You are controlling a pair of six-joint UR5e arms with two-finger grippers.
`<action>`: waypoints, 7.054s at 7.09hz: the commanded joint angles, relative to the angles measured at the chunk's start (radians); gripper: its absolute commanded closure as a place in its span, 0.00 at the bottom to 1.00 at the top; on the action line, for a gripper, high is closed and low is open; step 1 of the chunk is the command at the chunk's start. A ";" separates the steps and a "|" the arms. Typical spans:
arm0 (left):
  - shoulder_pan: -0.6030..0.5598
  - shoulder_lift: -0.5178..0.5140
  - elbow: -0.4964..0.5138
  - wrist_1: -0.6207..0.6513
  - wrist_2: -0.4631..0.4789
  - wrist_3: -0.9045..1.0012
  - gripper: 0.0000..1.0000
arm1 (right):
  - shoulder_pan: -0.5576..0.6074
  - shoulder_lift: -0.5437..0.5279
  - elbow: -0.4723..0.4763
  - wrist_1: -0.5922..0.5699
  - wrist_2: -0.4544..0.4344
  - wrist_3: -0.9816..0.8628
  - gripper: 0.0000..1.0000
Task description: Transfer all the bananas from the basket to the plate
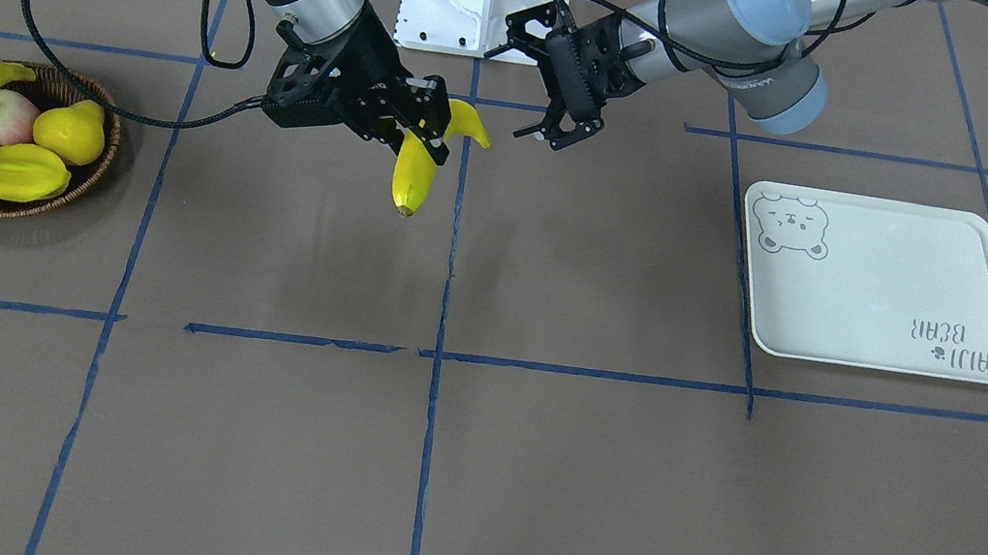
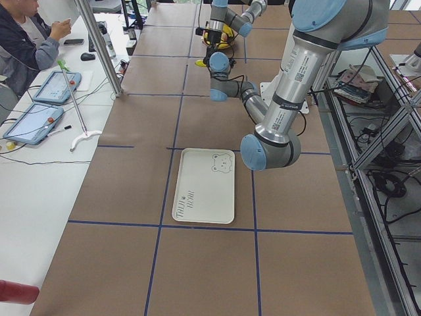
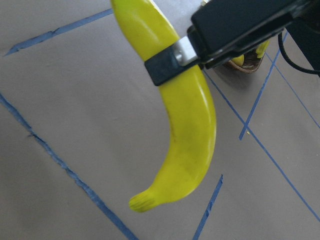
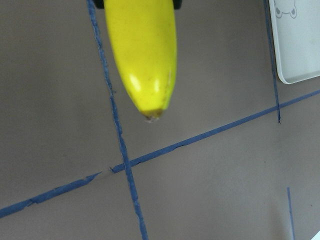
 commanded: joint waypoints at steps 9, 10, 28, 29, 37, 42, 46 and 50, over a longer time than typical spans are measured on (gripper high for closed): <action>0.028 -0.009 -0.003 -0.014 0.015 -0.068 0.43 | -0.043 0.048 0.003 0.002 -0.001 0.069 0.68; 0.028 -0.008 -0.005 -0.014 0.015 -0.069 0.46 | -0.043 0.050 0.003 0.002 -0.001 0.069 0.67; -0.418 0.648 -0.037 -0.006 0.010 -0.118 0.93 | 0.014 -0.046 0.003 -0.014 -0.049 0.077 0.00; -0.445 0.679 -0.037 -0.003 0.010 -0.058 0.93 | 0.012 -0.052 0.003 -0.012 -0.049 0.077 0.00; -0.479 0.683 -0.256 0.529 0.009 0.264 0.95 | 0.012 -0.069 0.001 -0.014 -0.052 0.077 0.00; -0.517 0.739 -0.026 0.457 0.012 0.491 0.93 | 0.001 -0.067 0.001 -0.014 -0.064 0.077 0.00; -0.508 0.684 0.193 0.050 -0.069 0.131 0.81 | 0.003 -0.070 0.001 -0.012 -0.067 0.077 0.00; -0.469 0.692 0.179 0.046 -0.057 0.154 0.00 | 0.001 -0.070 0.000 -0.012 -0.069 0.077 0.00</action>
